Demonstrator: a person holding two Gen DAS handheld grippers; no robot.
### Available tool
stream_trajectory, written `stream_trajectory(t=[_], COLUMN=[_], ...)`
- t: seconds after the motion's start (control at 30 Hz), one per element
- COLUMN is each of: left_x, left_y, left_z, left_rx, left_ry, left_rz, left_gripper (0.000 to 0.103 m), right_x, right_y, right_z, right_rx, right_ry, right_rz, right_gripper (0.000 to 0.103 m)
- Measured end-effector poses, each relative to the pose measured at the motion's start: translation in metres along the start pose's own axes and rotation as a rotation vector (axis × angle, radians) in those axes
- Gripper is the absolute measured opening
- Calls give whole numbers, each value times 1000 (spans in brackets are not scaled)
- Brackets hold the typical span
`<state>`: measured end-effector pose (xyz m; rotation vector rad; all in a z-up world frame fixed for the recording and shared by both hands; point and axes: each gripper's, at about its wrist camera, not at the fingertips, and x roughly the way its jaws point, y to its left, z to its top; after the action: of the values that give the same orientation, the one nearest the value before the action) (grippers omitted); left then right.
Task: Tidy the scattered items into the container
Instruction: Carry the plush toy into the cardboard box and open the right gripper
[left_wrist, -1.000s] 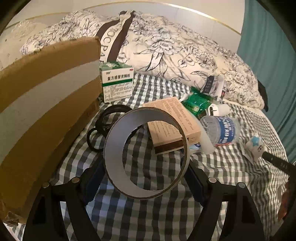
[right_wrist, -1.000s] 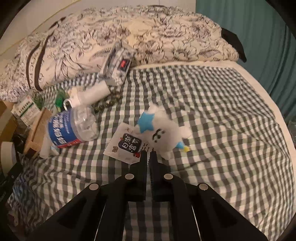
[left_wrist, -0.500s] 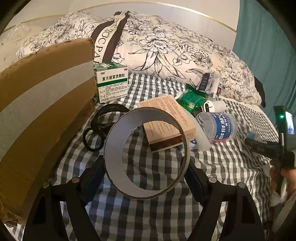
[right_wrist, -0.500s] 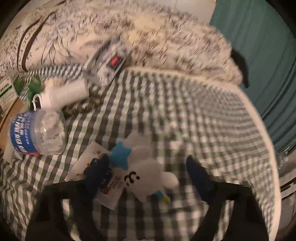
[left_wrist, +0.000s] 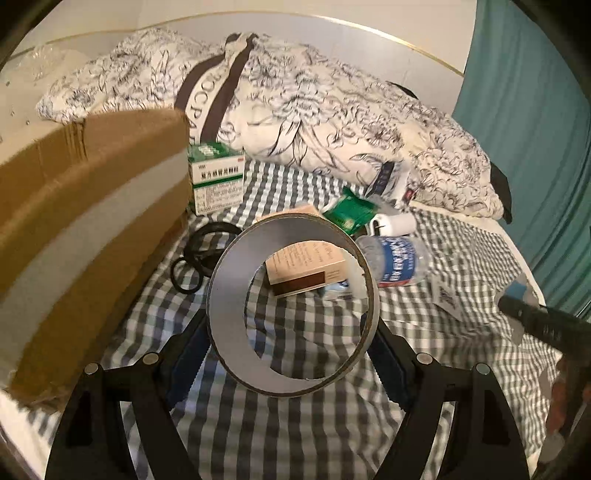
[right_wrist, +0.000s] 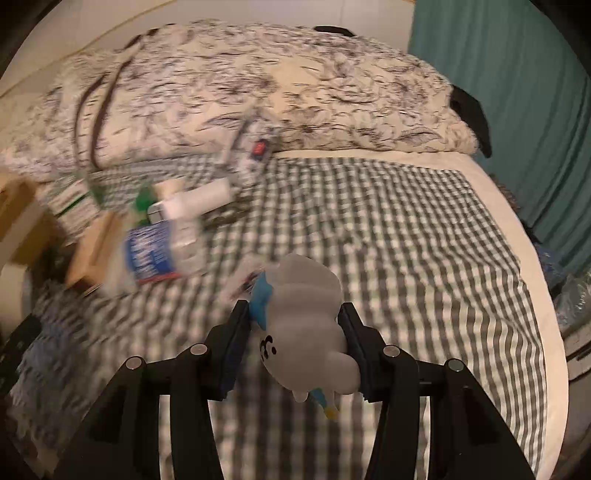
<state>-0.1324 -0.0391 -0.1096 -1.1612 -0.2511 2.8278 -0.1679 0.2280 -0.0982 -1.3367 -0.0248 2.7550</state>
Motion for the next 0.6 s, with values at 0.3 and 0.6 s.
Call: stream_trajectory(t=[0.3, 0.6], left_x=[-90, -167], left_y=[-9, 47], left_z=[18, 30], left_rx=[43, 4], left_ry=[-62, -120], left_rz=[73, 182], left_gripper=[83, 83], right_x=[-84, -162], right_y=[33, 104], right_z=[-8, -12], right_rx=[-48, -89], right_ry=[-60, -149], right_rz=[132, 296], right_gripper=[49, 49])
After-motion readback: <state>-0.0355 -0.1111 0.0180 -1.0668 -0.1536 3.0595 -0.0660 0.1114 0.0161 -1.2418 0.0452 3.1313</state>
